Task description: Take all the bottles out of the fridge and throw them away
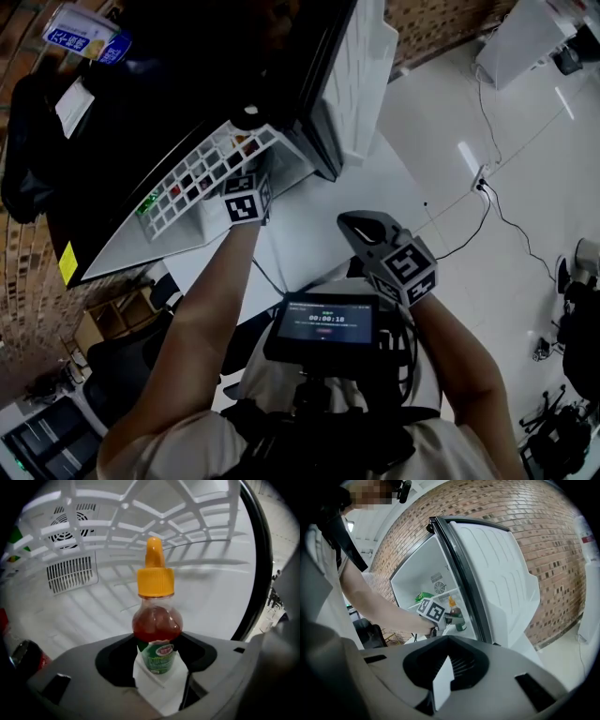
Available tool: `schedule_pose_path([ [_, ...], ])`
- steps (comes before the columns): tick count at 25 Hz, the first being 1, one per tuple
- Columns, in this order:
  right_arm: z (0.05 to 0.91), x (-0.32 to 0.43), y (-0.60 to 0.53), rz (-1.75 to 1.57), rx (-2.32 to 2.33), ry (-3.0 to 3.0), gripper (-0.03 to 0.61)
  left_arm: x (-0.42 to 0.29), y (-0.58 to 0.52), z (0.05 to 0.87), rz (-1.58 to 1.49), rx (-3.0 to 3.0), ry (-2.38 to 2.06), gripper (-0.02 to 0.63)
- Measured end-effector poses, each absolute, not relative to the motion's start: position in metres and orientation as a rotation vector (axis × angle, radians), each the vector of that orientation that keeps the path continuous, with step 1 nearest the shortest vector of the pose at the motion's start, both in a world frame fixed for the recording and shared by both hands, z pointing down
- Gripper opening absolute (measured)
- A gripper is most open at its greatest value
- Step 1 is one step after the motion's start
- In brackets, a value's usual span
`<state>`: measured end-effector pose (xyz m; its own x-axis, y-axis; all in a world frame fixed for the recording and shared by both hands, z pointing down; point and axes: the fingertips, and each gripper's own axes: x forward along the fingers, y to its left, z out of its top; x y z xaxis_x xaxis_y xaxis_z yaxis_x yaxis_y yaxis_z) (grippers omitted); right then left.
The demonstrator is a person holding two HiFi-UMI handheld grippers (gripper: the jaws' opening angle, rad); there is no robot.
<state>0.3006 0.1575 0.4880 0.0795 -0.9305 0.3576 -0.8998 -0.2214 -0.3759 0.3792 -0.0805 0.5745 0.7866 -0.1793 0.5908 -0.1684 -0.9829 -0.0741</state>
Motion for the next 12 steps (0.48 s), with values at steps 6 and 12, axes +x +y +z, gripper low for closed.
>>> schedule_pose_path([
  [6,0.477,0.297,0.133,-0.783,-2.214,2.000,0.000,0.338,-0.042,0.553,-0.978,-2.974,0.192,0.285],
  [12,0.472,0.268,0.097,-0.756,-2.122,2.129,0.000,0.271,-0.020,0.542,-0.985,-2.992,0.087,0.285],
])
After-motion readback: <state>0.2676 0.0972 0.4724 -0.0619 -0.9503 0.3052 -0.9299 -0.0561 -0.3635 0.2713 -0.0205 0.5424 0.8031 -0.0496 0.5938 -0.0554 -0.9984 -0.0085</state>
